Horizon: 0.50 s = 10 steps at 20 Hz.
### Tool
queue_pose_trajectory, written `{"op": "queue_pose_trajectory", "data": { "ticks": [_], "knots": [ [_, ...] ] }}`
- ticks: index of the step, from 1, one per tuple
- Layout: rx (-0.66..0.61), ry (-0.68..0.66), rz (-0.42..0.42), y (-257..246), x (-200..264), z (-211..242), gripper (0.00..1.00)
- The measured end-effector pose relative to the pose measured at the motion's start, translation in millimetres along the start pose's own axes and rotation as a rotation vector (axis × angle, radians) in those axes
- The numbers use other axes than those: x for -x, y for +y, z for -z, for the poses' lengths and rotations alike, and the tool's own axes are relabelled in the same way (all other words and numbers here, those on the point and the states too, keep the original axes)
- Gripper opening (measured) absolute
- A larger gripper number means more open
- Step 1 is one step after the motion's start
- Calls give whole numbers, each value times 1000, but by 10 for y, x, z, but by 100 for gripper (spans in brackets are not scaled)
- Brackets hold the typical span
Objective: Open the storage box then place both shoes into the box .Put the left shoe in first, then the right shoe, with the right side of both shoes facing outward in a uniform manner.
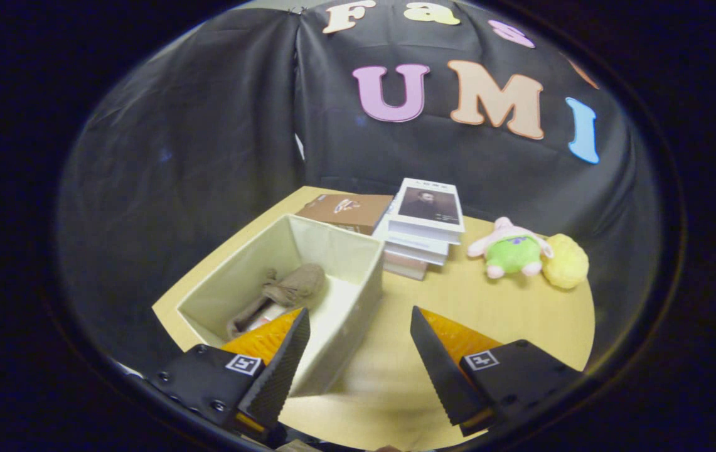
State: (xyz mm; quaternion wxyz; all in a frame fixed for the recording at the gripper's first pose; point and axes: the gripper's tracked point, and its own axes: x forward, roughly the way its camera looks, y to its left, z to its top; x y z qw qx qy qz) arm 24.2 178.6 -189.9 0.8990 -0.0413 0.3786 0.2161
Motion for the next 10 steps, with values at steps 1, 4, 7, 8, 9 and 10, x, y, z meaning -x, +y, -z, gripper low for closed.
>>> {"op": "queue_pose_trajectory", "data": {
  "ticks": [1,4,7,8,9,10],
  "knots": [
    [3,-7,31,-170,56,20,100],
    [-4,-26,94,-597,208,115,100],
    [-20,-24,158,-1058,339,303,100],
    [-26,-16,177,-1183,374,376,100],
    [-30,-8,193,-1306,406,463,100],
    [-36,0,209,-1431,439,535,100]
  ]
}}
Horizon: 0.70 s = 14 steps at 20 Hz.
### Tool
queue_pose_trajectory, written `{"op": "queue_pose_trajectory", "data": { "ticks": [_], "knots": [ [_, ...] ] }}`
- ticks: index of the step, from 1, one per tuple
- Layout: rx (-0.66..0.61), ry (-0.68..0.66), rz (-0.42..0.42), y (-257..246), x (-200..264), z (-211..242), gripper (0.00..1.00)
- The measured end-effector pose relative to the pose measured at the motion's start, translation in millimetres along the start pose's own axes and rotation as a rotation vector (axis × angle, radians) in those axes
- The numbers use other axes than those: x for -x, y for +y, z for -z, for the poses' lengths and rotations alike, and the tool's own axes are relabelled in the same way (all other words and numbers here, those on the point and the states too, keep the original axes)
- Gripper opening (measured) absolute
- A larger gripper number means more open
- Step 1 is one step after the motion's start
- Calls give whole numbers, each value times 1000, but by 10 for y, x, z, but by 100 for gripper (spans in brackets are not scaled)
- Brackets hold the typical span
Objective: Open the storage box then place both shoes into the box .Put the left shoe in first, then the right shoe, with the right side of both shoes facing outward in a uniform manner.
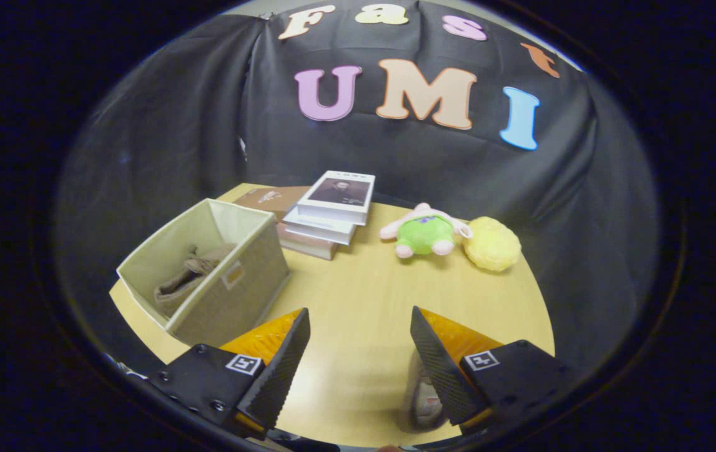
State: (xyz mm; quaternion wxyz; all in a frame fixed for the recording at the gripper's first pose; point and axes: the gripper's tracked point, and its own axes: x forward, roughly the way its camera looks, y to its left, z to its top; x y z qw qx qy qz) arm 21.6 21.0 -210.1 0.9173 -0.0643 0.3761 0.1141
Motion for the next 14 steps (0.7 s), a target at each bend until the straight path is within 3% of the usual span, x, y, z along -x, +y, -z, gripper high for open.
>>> {"op": "queue_pose_trajectory", "data": {
  "ticks": [7,14],
  "knots": [
    [-16,68,85,-731,35,523,100],
    [-22,193,100,-1186,-59,1187,100]
  ]
}}
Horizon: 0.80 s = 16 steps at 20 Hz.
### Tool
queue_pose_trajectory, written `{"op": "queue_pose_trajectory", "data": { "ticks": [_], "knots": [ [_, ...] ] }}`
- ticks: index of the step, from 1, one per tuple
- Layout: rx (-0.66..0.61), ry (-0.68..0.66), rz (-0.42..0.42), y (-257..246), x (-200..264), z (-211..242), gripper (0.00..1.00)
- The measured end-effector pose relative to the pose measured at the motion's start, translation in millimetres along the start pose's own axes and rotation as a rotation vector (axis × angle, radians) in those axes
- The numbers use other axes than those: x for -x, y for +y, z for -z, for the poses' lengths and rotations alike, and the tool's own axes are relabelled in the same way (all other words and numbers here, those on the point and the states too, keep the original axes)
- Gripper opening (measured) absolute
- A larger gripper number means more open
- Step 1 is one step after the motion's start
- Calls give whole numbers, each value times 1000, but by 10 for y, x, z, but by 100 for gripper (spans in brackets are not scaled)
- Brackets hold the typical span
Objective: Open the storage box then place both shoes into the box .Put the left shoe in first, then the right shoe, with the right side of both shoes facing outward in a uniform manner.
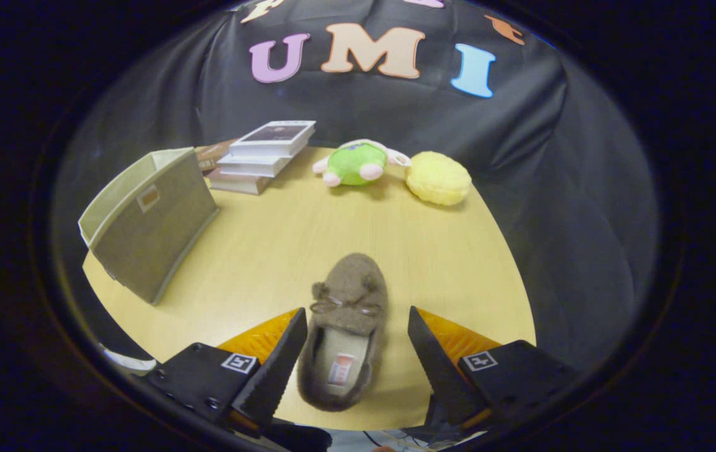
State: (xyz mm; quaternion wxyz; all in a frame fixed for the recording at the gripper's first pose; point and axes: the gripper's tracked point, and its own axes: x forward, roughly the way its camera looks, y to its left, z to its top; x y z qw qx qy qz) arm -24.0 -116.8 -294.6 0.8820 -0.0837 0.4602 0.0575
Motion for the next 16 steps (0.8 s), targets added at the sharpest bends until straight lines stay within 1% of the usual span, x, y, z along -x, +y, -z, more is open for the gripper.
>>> {"op": "queue_pose_trajectory", "data": {
  "ticks": [7,8,11,15,16],
  "knots": [
    [9,127,12,-248,-297,493,100],
    [3,147,7,-257,-344,535,96],
    [-40,191,-20,-192,-448,615,76],
    [-111,262,-80,-20,-521,664,50],
    [-122,272,-65,-27,-542,680,43]
  ]
}}
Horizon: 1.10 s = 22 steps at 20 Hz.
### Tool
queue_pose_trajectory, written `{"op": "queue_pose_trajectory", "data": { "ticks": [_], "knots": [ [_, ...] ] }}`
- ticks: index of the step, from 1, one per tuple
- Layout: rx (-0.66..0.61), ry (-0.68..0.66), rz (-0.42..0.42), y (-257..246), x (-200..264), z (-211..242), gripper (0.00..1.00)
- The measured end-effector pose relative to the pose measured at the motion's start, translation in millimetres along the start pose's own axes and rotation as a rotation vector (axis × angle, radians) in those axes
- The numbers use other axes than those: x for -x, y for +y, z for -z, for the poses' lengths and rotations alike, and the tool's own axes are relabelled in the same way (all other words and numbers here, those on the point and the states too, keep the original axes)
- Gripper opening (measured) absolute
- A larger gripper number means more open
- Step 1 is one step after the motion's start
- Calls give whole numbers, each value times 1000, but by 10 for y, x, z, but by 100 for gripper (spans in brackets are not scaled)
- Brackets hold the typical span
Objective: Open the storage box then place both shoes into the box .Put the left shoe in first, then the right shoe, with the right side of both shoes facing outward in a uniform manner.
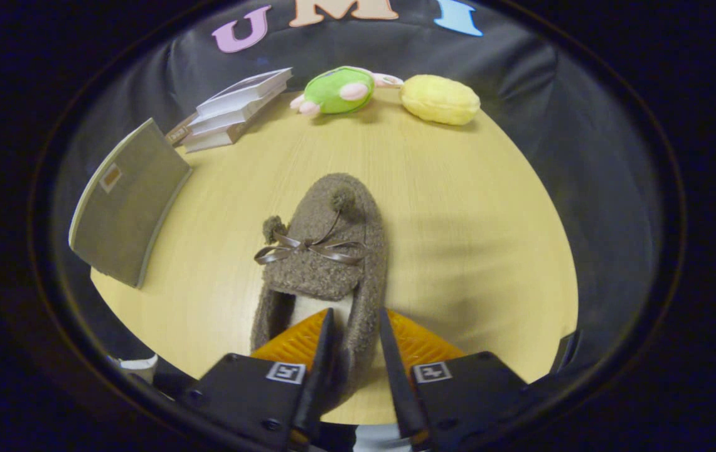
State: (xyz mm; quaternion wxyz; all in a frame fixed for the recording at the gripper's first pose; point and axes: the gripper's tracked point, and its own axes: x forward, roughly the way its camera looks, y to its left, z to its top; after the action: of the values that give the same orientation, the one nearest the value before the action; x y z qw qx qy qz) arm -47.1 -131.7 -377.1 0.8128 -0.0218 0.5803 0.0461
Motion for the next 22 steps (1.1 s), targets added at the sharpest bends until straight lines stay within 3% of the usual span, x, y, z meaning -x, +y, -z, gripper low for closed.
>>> {"op": "queue_pose_trajectory", "data": {
  "ticks": [2,3,6,14,22],
  "knots": [
    [-15,26,9,14,5,33,30],
    [-35,25,34,-26,13,20,30],
    [-132,40,18,-6,23,7,5],
    [-323,-5,-47,251,329,-107,3],
    [-366,-79,-115,917,719,-477,3]
  ]
}}
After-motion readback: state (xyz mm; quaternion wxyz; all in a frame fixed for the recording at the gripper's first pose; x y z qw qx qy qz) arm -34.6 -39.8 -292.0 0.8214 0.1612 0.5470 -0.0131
